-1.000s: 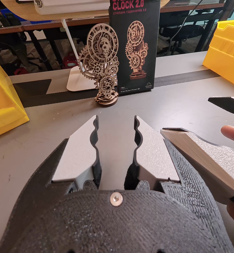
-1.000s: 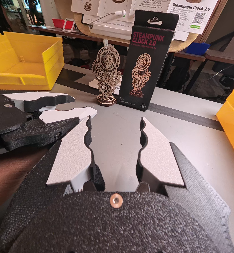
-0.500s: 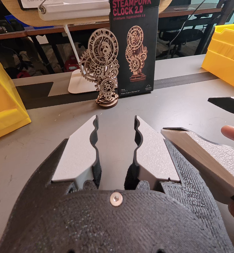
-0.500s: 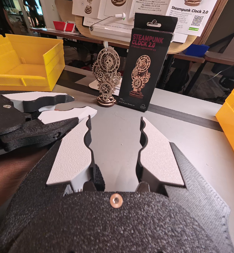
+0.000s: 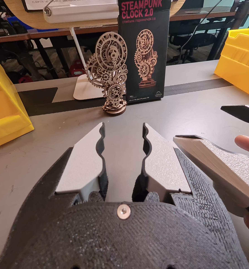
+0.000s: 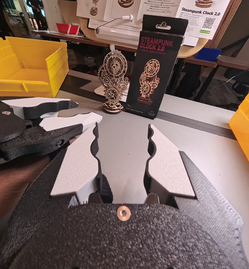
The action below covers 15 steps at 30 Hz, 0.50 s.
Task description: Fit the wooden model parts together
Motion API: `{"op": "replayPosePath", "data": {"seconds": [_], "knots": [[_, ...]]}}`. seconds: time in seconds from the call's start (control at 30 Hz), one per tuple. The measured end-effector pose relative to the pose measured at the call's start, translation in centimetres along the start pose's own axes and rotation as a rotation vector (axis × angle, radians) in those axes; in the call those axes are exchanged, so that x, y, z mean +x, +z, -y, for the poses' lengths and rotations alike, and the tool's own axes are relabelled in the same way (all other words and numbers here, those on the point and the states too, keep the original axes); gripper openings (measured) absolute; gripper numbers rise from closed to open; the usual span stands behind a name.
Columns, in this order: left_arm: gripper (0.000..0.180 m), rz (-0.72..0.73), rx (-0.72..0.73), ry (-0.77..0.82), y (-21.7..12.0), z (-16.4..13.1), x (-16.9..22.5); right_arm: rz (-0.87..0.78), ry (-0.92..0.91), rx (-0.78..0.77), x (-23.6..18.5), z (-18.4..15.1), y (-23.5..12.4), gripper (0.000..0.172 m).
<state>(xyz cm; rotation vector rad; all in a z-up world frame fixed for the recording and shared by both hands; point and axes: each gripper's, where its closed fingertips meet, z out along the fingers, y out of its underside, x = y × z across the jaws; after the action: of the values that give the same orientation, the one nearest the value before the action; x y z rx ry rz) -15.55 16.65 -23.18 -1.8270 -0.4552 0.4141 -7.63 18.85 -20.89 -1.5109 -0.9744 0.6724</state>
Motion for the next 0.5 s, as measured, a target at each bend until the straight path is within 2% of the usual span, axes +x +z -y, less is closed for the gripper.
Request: {"op": "replayPosePath", "data": {"seconds": [0.07, 0.2, 0.27, 0.43, 0.47, 0.5], "knots": [[0.049, 0.002, 0.001, -0.001, -0.01, 0.0, -0.02, -0.004, 0.0, -0.002, 0.07, -0.03, 0.02, 0.064], [0.029, 0.013, 0.0, -0.003, -0.03, -0.01, -0.19, -0.039, -0.005, -0.014, 0.56, -0.27, 0.05, 0.038], [0.0, 0.001, 0.003, 0.0, -0.07, 0.04, -0.01, -0.045, -0.009, -0.007, 0.67, -0.18, -0.03, 0.0], [0.0, 0.01, 0.003, -0.015, -0.11, 0.02, -0.23, -0.029, 0.009, 0.007, 0.62, 0.06, -0.11, 0.0], [0.008, 0.005, 0.01, -0.014, -0.15, 0.1, -0.17, -0.031, 0.01, 0.01, 0.67, 0.11, -0.15, 0.001], [0.036, -0.001, 0.015, -0.012, -0.19, 0.16, -0.07, -0.025, 0.01, 0.014, 0.58, 0.19, -0.18, 0.018]]}}
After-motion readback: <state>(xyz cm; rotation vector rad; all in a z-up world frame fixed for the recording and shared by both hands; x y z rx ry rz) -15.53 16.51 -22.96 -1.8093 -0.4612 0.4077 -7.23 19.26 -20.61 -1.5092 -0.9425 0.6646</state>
